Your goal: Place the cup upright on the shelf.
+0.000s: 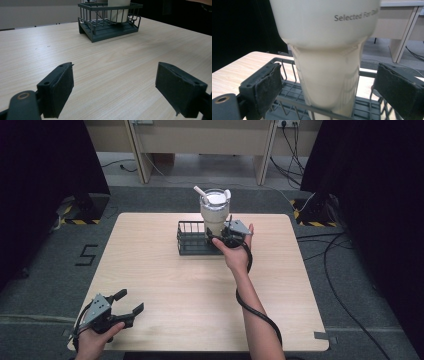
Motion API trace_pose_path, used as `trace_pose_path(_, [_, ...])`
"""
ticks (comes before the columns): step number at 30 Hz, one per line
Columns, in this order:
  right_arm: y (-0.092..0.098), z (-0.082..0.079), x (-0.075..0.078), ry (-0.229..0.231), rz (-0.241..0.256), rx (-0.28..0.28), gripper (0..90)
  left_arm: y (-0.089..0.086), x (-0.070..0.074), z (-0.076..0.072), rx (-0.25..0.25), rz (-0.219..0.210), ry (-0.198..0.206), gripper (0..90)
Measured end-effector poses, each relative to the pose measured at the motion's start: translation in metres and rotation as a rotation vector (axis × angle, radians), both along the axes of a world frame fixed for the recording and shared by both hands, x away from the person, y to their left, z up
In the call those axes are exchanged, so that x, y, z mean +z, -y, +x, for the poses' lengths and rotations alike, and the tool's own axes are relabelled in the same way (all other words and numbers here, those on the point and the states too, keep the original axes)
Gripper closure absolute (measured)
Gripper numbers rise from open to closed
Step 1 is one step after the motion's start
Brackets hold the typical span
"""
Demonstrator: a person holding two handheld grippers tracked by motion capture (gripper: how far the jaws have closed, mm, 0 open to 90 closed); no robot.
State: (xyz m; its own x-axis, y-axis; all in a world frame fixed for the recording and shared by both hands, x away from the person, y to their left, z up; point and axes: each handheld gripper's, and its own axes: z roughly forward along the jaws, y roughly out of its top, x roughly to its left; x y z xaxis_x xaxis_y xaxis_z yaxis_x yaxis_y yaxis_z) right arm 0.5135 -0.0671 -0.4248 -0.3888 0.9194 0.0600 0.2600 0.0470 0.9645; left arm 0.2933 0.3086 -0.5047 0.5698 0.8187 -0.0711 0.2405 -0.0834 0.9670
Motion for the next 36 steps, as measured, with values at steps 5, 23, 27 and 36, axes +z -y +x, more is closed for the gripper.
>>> trace_pose_path(5, [0.008,-0.007,0.001,-0.005,-0.010,-0.006,8.8,0.001,0.000,0.000,-0.001,0.000,0.000,14.5])
trace_pose_path(23, [0.046,-0.035,0.003,-0.012,-0.029,-0.027,10.1,0.002,-0.001,0.000,0.000,0.002,-0.006,14.5])
trace_pose_path(27, [0.054,-0.042,0.001,-0.012,-0.056,-0.040,10.5,0.002,-0.001,0.000,0.002,0.001,-0.006,14.5])
trace_pose_path(36, [0.069,-0.053,-0.003,-0.014,-0.058,-0.064,11.4,0.002,-0.001,0.000,0.002,0.006,-0.007,14.5])
